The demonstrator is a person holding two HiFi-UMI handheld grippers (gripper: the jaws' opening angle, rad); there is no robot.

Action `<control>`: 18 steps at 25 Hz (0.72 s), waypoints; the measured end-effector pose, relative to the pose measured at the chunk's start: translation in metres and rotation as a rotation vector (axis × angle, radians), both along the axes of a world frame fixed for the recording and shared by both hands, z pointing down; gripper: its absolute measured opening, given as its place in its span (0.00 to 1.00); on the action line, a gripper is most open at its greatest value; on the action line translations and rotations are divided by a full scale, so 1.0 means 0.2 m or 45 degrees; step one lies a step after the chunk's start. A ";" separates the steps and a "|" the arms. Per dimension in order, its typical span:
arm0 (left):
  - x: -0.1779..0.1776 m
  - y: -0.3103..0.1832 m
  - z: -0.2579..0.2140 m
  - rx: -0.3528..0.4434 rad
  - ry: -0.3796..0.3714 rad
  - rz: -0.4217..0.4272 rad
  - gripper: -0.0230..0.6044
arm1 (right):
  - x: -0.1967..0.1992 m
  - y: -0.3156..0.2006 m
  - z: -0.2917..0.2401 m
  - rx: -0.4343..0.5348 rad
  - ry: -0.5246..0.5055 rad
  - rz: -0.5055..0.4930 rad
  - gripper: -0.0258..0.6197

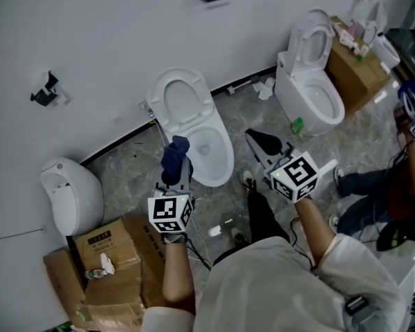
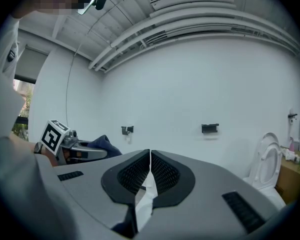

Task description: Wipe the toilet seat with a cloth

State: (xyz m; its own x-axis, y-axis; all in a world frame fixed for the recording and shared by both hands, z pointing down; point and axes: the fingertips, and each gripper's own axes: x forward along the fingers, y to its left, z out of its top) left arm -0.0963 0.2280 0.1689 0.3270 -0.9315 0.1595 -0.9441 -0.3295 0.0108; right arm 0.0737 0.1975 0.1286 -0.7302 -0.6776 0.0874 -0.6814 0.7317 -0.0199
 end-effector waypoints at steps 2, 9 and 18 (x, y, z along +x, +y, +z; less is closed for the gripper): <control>-0.01 -0.08 0.07 -0.016 0.004 0.014 0.09 | -0.01 -0.08 0.04 0.001 0.007 0.005 0.09; -0.01 -0.44 0.25 -0.002 0.097 0.051 0.10 | -0.05 -0.46 0.20 -0.024 0.016 0.022 0.08; 0.04 -0.91 0.52 -0.064 0.073 0.062 0.10 | -0.12 -0.89 0.42 -0.053 0.044 -0.016 0.08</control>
State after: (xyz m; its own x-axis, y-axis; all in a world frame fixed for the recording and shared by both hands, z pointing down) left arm -0.0882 0.0455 0.2723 0.3818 -0.9054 0.1856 -0.9242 -0.3728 0.0823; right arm 0.0497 0.0187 0.2130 -0.7350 -0.6634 0.1404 -0.6726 0.7395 -0.0273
